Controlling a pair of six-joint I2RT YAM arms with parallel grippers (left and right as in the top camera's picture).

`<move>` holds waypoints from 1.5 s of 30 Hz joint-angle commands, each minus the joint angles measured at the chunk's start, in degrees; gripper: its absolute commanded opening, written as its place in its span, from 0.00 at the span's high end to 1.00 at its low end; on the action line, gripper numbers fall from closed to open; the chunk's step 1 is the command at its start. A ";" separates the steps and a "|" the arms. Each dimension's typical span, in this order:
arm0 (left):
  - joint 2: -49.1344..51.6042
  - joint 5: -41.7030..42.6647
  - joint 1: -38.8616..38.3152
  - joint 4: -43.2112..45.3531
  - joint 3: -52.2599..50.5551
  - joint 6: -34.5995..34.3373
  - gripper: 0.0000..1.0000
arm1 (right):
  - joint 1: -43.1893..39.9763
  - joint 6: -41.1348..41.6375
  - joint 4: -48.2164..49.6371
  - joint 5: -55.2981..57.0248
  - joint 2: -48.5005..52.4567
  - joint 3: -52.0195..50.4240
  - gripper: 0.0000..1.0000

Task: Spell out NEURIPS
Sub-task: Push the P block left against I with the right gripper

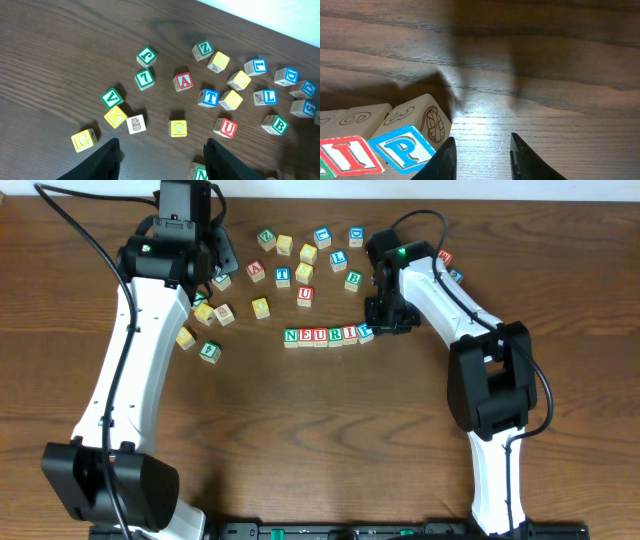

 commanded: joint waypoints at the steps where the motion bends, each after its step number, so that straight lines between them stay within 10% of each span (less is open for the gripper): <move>1: 0.44 0.13 0.09 0.02 0.26 0.74 0.47 | 0.55 -1.66 0.15 -0.20 0.04 -0.28 0.71; 33: 0.44 0.13 0.09 -0.15 0.26 0.74 0.47 | 1.46 -3.15 -0.48 -0.37 -0.02 6.69 0.74; 45: 0.44 0.13 0.09 -0.15 0.26 0.74 0.47 | 4.13 -3.13 -9.99 -4.15 0.00 6.49 0.99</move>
